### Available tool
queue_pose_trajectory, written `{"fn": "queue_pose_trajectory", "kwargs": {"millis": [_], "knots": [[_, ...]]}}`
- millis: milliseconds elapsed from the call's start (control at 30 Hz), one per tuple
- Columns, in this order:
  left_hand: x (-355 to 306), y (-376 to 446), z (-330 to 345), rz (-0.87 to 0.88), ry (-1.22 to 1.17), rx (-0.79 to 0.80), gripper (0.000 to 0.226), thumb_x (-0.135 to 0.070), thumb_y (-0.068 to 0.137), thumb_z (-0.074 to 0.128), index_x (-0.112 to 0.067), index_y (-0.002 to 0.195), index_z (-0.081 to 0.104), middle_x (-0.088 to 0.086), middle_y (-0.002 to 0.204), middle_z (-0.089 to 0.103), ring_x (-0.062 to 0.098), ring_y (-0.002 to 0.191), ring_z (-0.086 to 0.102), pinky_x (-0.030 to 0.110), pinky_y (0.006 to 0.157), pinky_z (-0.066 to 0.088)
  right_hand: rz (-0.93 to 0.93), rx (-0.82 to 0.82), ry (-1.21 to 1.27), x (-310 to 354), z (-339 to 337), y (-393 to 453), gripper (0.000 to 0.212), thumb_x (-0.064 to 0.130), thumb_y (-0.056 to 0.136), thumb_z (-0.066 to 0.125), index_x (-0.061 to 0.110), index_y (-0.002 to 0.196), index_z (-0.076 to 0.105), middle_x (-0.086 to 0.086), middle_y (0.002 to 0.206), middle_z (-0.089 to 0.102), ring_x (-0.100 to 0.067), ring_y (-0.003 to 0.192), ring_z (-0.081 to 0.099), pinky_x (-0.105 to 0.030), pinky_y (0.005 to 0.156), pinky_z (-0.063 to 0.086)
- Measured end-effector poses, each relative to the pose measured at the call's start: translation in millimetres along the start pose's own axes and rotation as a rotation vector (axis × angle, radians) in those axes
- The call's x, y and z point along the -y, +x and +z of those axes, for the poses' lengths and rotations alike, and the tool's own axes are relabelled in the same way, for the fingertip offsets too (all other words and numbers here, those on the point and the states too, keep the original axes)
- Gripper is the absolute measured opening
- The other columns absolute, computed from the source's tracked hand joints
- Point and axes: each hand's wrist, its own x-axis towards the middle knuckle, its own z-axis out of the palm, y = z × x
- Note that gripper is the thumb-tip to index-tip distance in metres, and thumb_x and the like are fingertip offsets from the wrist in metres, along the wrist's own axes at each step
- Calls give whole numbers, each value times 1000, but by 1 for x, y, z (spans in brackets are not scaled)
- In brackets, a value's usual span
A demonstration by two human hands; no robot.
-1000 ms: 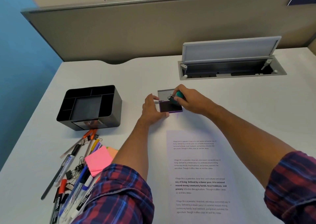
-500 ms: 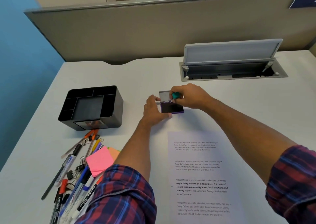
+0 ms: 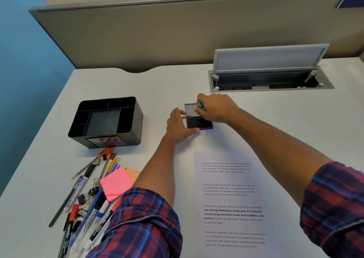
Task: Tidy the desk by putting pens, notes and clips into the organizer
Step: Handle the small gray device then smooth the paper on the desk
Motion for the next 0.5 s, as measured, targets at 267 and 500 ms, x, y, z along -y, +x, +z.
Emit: {"fn": "queue_pose_trajectory", "kwargs": {"millis": [267, 500], "knots": [[0, -2, 0, -9, 22, -5, 87, -55, 59, 81, -21, 126, 38, -6, 123, 38, 18, 115, 41, 33, 93, 45, -19, 13, 61, -1, 8, 2, 38, 43, 99, 54, 19, 127, 49, -7, 115, 67, -17, 86, 55, -28, 76, 45], [-3, -2, 0, 7, 32, -26, 78, -36, 73, 88, -16, 130, 38, 3, 133, 41, 14, 114, 37, 27, 88, 40, -13, -27, 291, -10, 27, -12, 34, 41, 92, 67, 19, 115, 53, -8, 110, 68, -18, 88, 60, -25, 80, 48]]}}
